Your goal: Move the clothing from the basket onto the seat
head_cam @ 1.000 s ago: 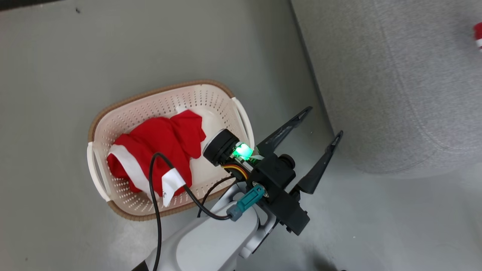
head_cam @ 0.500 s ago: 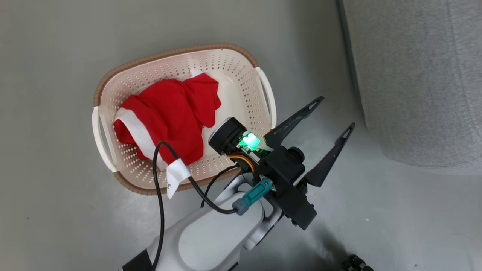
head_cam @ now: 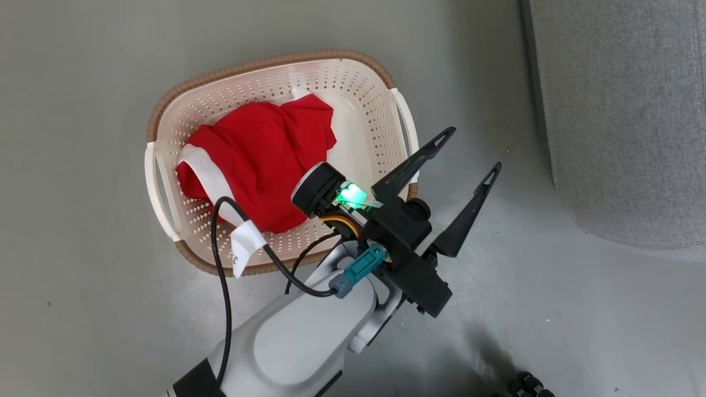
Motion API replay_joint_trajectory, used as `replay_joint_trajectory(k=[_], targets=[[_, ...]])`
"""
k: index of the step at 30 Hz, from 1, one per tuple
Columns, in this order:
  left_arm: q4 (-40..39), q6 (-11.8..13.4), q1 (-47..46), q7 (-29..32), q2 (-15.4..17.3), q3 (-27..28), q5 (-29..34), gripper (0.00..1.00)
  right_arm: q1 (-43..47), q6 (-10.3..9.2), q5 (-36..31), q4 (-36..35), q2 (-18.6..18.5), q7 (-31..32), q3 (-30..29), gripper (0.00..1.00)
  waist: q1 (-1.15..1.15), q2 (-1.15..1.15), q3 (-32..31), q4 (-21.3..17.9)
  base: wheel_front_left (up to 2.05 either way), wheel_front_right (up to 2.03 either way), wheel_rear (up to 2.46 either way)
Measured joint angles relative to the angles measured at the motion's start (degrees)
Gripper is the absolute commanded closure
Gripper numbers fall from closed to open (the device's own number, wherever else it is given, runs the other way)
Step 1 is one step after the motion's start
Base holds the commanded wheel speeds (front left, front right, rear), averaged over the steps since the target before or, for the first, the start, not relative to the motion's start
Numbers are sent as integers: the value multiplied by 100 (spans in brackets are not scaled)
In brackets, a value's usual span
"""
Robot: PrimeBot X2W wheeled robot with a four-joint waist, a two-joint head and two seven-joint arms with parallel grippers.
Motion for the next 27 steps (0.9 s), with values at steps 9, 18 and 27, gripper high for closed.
replay_joint_trajectory(k=[9,18,27], targets=[[122,0,10,0,-5,89,-126,0,615,0,22,-226,200,0,246,0,0,-1,-295,12,0,0,0],[238,0,253,0,-13,299,-292,0,1302,0,16,-871,396,0,431,0,0,-1,-771,64,0,0,0],[368,0,686,0,-20,580,-359,0,1940,0,9,-1518,587,1,560,0,-1,-1,-1360,221,0,0,0]])
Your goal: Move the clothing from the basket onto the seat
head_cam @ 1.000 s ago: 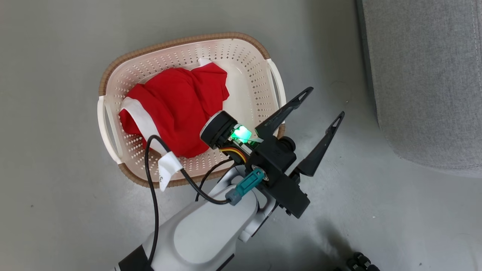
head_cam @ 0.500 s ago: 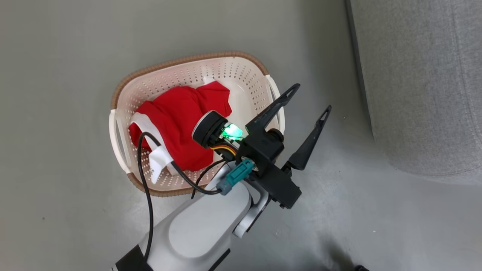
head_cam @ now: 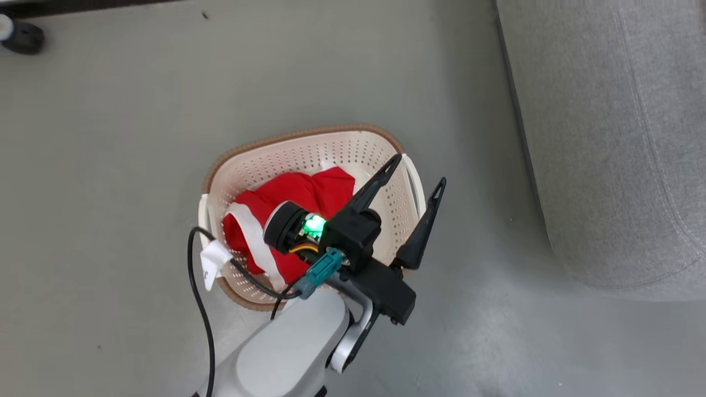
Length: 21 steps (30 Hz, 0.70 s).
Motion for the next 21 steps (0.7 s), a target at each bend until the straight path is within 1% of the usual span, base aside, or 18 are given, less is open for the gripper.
replay_joint_trajectory(k=[5,12,21], targets=[[55,0,300,0,-12,205,-7,0,297,0,0,-314,90,0,20,0,0,0,-313,166,0,0,0],[230,0,772,1,-32,684,-7,0,794,0,8,-700,388,0,69,0,0,0,-745,461,0,0,0],[547,0,1418,1,-41,1590,151,0,1562,0,7,-1095,844,0,169,0,-1,0,-1360,814,0,0,0]])
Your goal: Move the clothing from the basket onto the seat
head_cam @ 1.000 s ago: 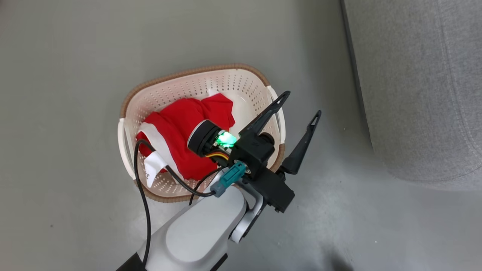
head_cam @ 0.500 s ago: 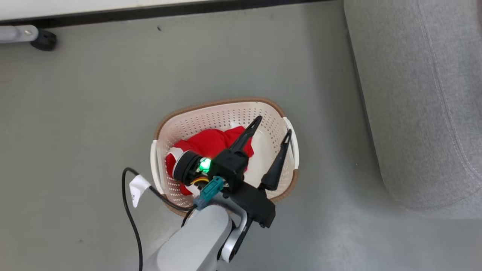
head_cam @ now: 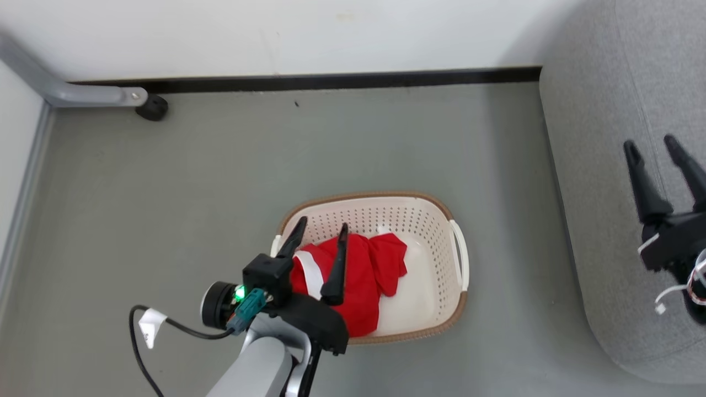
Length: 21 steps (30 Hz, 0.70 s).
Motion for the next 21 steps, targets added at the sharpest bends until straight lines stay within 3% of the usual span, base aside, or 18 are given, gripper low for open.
replay_joint_trajectory(k=[12,21], targets=[[105,0,665,0,83,1061,458,0,747,-11,-124,-367,622,0,22,0,0,-1,-709,277,0,0,0],[-74,0,1200,0,194,1746,784,0,1299,-179,-334,-641,942,1,16,0,1,-1,-1109,289,0,0,0]])
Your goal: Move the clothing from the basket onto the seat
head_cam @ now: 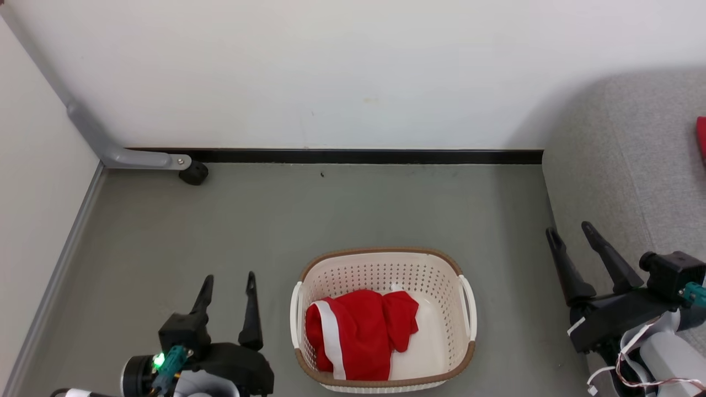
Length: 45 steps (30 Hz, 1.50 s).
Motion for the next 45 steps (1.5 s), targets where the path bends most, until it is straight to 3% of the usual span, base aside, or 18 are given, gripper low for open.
replay_joint_trajectory(k=[18,34,45], targets=[[-499,0,855,0,-54,753,734,0,598,-382,-504,-531,178,-1,-283,0,1,1,-181,-229,0,0,0],[-817,0,955,0,-149,784,1070,0,707,-391,-737,-704,227,-1,-509,0,1,1,-201,-271,0,0,0],[-901,0,1058,0,-168,428,1077,0,788,-382,-782,-990,213,-1,-786,0,1,1,80,-289,0,0,0]])
